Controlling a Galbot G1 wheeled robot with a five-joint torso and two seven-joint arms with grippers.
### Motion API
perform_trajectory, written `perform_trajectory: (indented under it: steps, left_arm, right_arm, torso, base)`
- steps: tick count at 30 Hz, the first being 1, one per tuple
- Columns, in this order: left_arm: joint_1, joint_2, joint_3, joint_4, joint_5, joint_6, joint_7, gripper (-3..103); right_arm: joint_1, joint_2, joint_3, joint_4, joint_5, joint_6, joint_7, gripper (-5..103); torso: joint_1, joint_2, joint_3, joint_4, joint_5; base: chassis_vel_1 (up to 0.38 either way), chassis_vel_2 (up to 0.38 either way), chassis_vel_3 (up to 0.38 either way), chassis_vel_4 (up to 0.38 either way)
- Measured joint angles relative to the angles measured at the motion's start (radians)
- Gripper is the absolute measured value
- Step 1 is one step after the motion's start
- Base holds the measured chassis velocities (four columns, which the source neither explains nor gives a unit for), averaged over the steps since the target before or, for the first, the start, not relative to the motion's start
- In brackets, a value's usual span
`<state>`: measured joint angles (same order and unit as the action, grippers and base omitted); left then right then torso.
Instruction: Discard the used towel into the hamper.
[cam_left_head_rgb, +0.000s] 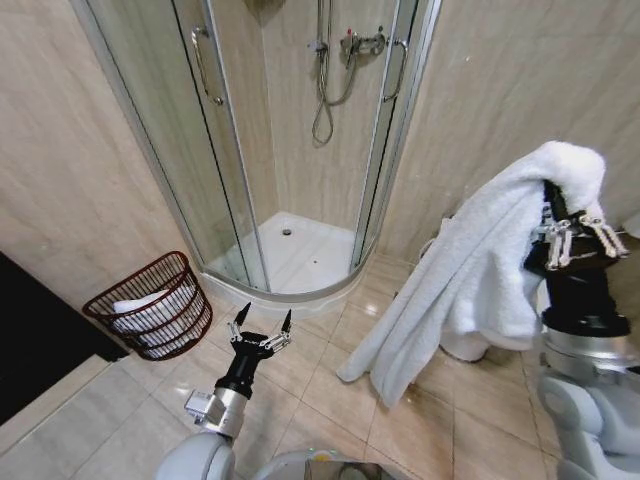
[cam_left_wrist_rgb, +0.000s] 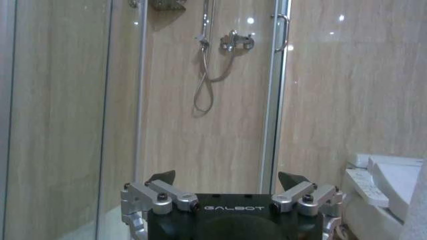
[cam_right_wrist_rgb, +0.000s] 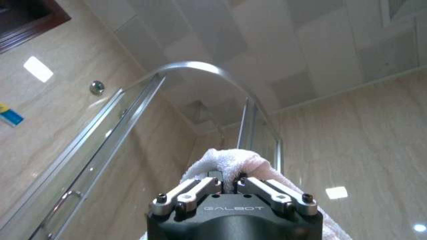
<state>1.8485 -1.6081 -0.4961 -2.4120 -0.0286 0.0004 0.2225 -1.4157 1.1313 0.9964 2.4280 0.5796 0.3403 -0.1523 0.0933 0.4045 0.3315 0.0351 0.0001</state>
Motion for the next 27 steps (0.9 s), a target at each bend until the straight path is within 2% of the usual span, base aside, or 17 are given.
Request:
perform_trajectory:
  steps: [10,15,24,27]
  left_arm:
    - [0.000,0.000,0.000,0.000,0.000,0.000,0.000,100]
    - [0.000,0.000,0.000,0.000,0.000,0.000,0.000,100]
    - [0.000,0.000,0.000,0.000,0.000,0.000,0.000,100]
    - [0.000,0.000,0.000,0.000,0.000,0.000,0.000,100]
  right_arm:
    - [0.004,-0.013,0.011,0.007,0.021,0.002,0.011,8]
    - [0.026,-0.053,0.050,-0.004,0.064,0.000,0.034,8]
    - [0.025,-0.046,0.046,-0.005,0.059,0.000,0.028,8]
    - [0.041,-0.073,0.045,-0.008,0.057,-0.009,0.028,8]
  torso:
    - [0.015,0.042,0.027,0.0001,0.0000]
    - [0.024,0.066,0.042,0.0001,-0.0003]
    - [0.036,0.096,0.060,0.0000,0.0001]
    - [0.042,0.111,0.069,-0.0001,0.0000]
  base:
    - [0.000,0.000,0.000,0.000]
    - [0.000,0.000,0.000,0.000]
    - [0.000,0.000,0.000,0.000]
    - [0.000,0.000,0.000,0.000]
